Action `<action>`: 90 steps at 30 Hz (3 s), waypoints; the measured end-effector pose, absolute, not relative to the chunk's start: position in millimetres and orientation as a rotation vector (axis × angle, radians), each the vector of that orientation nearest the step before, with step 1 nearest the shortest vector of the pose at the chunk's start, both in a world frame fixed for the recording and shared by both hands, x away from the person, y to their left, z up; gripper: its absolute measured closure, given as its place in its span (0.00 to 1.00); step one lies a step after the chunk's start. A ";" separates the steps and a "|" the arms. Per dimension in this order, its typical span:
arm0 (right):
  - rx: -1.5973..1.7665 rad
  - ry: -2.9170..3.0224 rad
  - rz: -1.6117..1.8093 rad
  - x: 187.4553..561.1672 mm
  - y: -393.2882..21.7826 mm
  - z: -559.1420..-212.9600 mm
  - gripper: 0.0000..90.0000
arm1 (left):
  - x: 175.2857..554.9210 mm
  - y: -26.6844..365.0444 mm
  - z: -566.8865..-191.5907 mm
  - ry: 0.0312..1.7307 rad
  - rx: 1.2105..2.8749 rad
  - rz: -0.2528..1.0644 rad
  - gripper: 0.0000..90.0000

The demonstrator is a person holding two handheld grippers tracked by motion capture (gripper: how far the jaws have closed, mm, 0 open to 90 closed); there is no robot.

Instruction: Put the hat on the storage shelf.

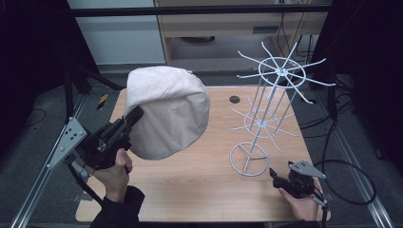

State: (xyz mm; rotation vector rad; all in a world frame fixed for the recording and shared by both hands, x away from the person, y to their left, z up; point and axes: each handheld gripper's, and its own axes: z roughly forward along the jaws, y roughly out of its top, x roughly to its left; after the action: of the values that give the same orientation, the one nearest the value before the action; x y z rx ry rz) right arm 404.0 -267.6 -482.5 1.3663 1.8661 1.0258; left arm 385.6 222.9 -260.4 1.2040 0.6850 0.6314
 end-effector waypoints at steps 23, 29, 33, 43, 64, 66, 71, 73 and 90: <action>1.361 1.861 1.035 403.9 -268.0 -482.4 0.27 | 393.6 204.2 -238.6 0.620 1.157 0.574 0.99; 1.364 1.860 1.036 404.1 -268.1 -482.6 0.27 | 397.4 198.8 -235.7 0.610 1.142 0.564 0.99; 1.358 1.861 1.037 403.9 -267.9 -482.3 0.27 | 401.0 194.4 -234.8 0.608 1.129 0.545 0.99; 1.356 1.858 1.038 403.7 -268.8 -482.2 0.27 | 406.3 182.7 -236.1 0.593 1.106 0.521 0.99; 1.365 1.859 1.049 403.1 -267.8 -481.7 0.27 | 411.0 156.4 -224.4 0.551 1.106 0.500 0.99; 1.360 1.858 1.050 403.3 -267.9 -481.8 0.27 | 412.3 154.5 -222.9 0.549 1.107 0.498 0.99; 1.365 1.858 1.053 403.1 -267.9 -481.7 0.27 | 417.6 148.5 -222.3 0.549 1.116 0.494 0.99; 1.364 1.860 1.052 403.2 -268.0 -481.8 0.27 | 421.2 146.3 -222.3 0.552 1.117 0.490 0.98; 1.364 1.854 1.055 403.0 -270.2 -481.5 0.27 | 440.5 124.7 -236.5 0.564 1.186 0.446 0.98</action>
State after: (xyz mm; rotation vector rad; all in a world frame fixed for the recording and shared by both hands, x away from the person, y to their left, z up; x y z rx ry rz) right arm 403.0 -270.2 -481.5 1.3640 1.8543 1.0552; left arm 440.5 124.7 -236.5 1.1856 0.5643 0.4458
